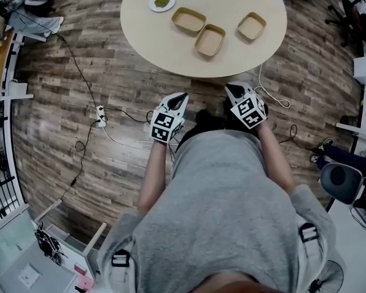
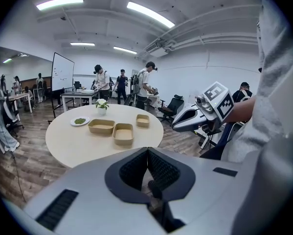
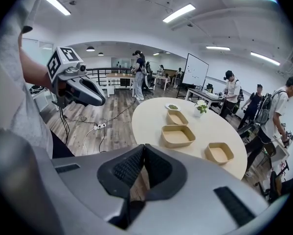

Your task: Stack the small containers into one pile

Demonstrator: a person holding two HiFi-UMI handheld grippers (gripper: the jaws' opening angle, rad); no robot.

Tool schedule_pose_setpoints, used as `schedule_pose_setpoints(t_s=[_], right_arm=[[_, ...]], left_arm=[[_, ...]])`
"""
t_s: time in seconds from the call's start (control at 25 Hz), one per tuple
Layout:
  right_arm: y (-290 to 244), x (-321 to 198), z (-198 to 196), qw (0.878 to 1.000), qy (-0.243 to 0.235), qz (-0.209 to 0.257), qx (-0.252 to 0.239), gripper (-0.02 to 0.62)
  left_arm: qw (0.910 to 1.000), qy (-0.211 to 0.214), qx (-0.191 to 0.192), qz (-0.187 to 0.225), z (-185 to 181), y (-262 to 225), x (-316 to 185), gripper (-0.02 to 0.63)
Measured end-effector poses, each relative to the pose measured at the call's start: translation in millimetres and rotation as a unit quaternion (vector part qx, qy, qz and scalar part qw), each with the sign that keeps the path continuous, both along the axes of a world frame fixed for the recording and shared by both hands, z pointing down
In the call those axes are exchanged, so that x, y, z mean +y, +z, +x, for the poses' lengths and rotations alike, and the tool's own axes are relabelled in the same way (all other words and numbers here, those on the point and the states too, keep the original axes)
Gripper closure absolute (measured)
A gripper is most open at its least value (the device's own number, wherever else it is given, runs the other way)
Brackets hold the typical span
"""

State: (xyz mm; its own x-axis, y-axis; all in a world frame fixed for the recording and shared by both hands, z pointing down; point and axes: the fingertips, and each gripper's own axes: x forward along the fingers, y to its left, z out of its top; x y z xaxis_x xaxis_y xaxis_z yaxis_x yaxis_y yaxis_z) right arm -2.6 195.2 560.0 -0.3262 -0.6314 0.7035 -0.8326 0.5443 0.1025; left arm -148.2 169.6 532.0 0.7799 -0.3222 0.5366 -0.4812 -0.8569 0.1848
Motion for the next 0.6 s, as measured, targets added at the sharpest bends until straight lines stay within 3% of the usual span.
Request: schedule_pose_setpoints(t_s=[0.6], right_arm=[[28, -30, 13, 1.000, -0.017, -0.012, -0.012, 0.589]], left_arm=[[0.9996, -0.022, -0.018, 0.003, 5, 16, -28, 0.588]])
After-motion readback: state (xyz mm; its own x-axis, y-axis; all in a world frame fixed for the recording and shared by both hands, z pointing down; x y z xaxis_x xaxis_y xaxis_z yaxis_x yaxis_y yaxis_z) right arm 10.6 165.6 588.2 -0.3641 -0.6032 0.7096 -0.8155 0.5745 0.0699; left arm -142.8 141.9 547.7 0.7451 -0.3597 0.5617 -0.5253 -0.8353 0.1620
